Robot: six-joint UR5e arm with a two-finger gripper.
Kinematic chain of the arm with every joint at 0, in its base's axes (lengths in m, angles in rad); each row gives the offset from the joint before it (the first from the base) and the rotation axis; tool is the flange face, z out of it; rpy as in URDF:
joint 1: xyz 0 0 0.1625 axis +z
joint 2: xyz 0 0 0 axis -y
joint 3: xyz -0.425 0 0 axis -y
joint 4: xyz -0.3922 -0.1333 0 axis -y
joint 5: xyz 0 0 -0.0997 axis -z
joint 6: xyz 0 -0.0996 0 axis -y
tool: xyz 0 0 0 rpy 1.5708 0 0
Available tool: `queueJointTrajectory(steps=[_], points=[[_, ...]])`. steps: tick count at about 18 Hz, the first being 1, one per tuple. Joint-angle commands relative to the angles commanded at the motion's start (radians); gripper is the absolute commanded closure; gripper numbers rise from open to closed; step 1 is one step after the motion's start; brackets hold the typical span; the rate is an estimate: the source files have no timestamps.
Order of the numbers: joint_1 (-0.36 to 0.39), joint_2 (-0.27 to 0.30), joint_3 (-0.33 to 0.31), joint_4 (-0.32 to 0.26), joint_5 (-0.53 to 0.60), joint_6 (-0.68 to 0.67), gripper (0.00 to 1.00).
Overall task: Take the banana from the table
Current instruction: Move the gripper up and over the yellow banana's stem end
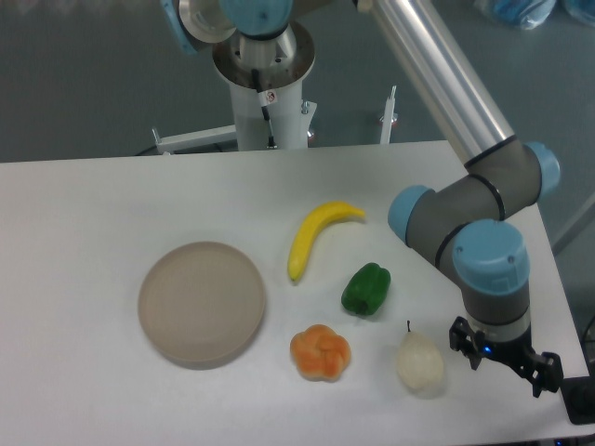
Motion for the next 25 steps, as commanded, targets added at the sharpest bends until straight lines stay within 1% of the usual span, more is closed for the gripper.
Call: queueJointTrajectory(steps=[1,4,5,8,10,13,15,17,20,21,24,25], points=[[0.003,0.029,-0.028,-0.014,-0.006,0.003,0.00],[0.012,0.107,-0.086,-0.113,-0.008,0.002,0.00],[0.012,0.132,-0.106,-0.135,-0.009,0.002,0.00],[0.012,0.201,-0.172,-0.189,-0.009,-0.003,0.00],[0.011,0.249,-0.239,-0.209,-0.012,-0.003,0.00],[0.014,0.321,-0.347,-0.206,-0.038,-0.014,0.00],[0.012,0.348,-0.399,-0.210,-0.080,-0.029,0.00],[0.008,0.400,-0.492,-0.200,-0.089,-0.047,0.00],[-0.001,0.448,-0.594,-0.166,-0.116,-0.096,0.00],[-0.006,0.474,-0.637,-0.157,-0.126,-0.116,0.00],[-0.020,0.514,-0.749,-0.108,-0.127,-0.121,0.00],[-0.026,0.525,-0.781,-0.082,-0.129,-0.121,0.00]])
